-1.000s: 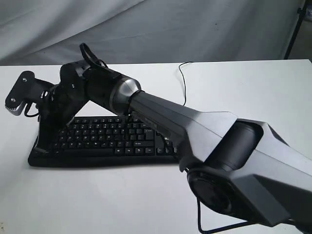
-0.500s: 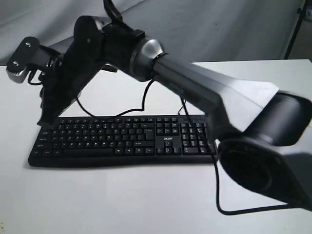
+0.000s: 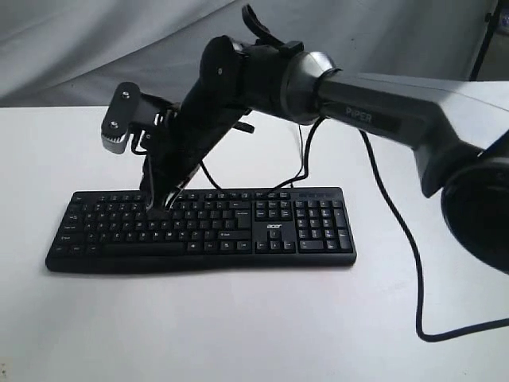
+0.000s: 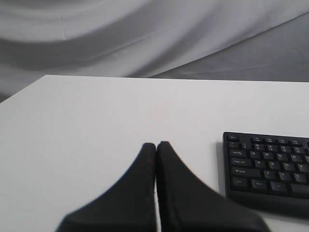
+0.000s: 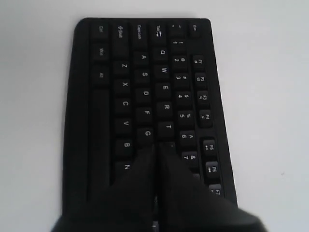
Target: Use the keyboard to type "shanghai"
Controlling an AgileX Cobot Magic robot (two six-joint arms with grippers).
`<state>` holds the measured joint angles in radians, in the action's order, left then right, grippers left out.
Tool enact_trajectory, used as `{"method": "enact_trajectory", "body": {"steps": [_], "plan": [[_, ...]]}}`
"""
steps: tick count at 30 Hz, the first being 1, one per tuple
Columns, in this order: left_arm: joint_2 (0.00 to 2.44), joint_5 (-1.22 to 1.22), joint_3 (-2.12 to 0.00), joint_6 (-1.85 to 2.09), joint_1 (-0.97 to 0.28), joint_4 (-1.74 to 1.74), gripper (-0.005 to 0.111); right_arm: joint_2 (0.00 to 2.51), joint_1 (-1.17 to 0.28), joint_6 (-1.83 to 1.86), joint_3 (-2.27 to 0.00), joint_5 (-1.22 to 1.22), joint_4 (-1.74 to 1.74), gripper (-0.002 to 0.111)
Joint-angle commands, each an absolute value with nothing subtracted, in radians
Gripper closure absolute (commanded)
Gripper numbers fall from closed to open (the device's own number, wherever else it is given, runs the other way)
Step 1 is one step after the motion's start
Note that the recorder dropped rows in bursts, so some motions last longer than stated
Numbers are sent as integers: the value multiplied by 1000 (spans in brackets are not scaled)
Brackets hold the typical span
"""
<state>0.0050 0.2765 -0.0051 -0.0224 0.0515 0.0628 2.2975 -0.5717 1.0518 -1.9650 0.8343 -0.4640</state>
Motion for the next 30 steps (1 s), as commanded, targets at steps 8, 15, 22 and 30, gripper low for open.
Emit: {"method": "enact_trajectory", "body": {"steps": [8, 15, 22, 30], "plan": [[0, 266, 0, -24, 54, 62, 106, 2335, -497, 1215, -1939, 849, -581, 108], [0, 266, 0, -24, 54, 62, 106, 2370, -497, 1249, -1939, 826, -583, 108], [0, 266, 0, -24, 54, 62, 106, 2382, -497, 1256, -1939, 798, -594, 108], [0, 266, 0, -24, 54, 62, 106, 2382, -497, 1256, -1939, 790, -605, 108]]}}
